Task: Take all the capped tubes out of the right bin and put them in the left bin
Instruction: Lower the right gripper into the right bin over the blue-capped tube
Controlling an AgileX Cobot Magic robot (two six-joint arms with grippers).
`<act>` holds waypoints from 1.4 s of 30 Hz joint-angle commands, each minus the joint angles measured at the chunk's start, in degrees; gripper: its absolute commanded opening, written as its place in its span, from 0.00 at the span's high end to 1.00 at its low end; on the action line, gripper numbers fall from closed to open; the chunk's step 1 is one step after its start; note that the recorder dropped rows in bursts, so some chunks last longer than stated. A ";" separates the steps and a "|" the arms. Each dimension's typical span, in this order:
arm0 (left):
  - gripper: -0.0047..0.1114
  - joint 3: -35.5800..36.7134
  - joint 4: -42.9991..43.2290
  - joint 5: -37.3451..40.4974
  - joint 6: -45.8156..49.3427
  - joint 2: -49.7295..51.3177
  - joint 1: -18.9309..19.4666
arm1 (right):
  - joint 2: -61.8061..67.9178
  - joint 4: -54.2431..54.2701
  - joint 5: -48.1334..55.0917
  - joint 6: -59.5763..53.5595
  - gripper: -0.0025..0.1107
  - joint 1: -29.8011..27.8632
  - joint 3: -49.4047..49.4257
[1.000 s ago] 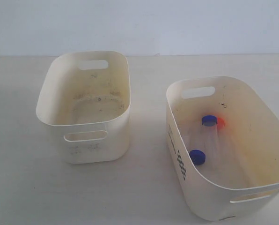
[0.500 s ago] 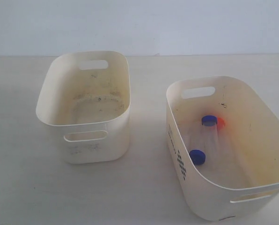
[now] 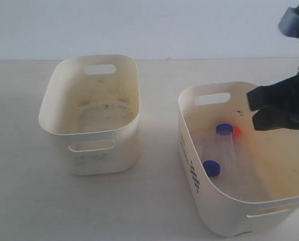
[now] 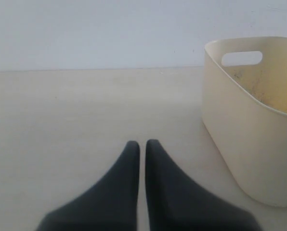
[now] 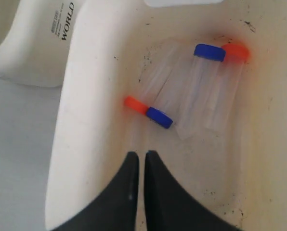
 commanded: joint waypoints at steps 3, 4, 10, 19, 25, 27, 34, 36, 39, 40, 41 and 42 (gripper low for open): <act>0.92 -0.21 -0.36 -0.19 -0.50 0.18 0.01 | 8.56 -10.83 -9.55 14.47 0.71 10.45 -0.57; 0.92 -0.21 -0.36 -0.19 -0.50 0.18 0.01 | 10.04 -11.68 -11.12 16.65 0.68 11.52 -0.71; 0.92 -0.21 -0.36 -0.19 -0.50 0.18 0.01 | 19.44 -18.74 -10.43 26.10 0.68 13.20 -4.77; 0.92 -0.21 -0.36 -0.42 -0.50 0.18 0.01 | 27.67 -30.77 -7.02 38.62 0.68 13.20 -9.87; 0.92 -0.21 -0.36 -0.42 -0.50 0.18 0.01 | 29.70 -33.68 -7.87 43.14 0.57 13.54 -9.77; 0.92 -0.21 -0.36 -0.42 -0.50 0.18 0.01 | 29.97 -33.52 -8.49 43.46 0.52 13.54 -9.77; 0.92 -0.21 -0.36 -0.42 -0.50 0.18 0.01 | 32.11 -33.94 -8.60 45.15 0.53 13.54 -9.77; 0.92 -0.21 -0.36 -0.42 -0.50 0.18 0.01 | 33.32 -34.64 -8.60 46.59 0.53 13.54 -9.77; 0.92 -0.21 -0.36 -0.26 -0.50 0.18 0.01 | 34.80 -35.89 -9.04 47.90 0.53 13.54 -9.77; 0.92 -0.21 -0.36 -0.26 -0.50 0.18 0.01 | 35.32 -36.72 -9.03 48.44 0.53 13.54 -9.77; 0.92 -0.21 -0.36 -0.26 -0.50 0.18 0.01 | 35.71 -37.13 -9.03 49.12 0.53 13.54 -9.77; 0.92 -0.21 -0.36 -0.26 -0.50 0.18 0.01 | 36.06 -37.37 -9.03 49.57 0.53 13.54 -9.77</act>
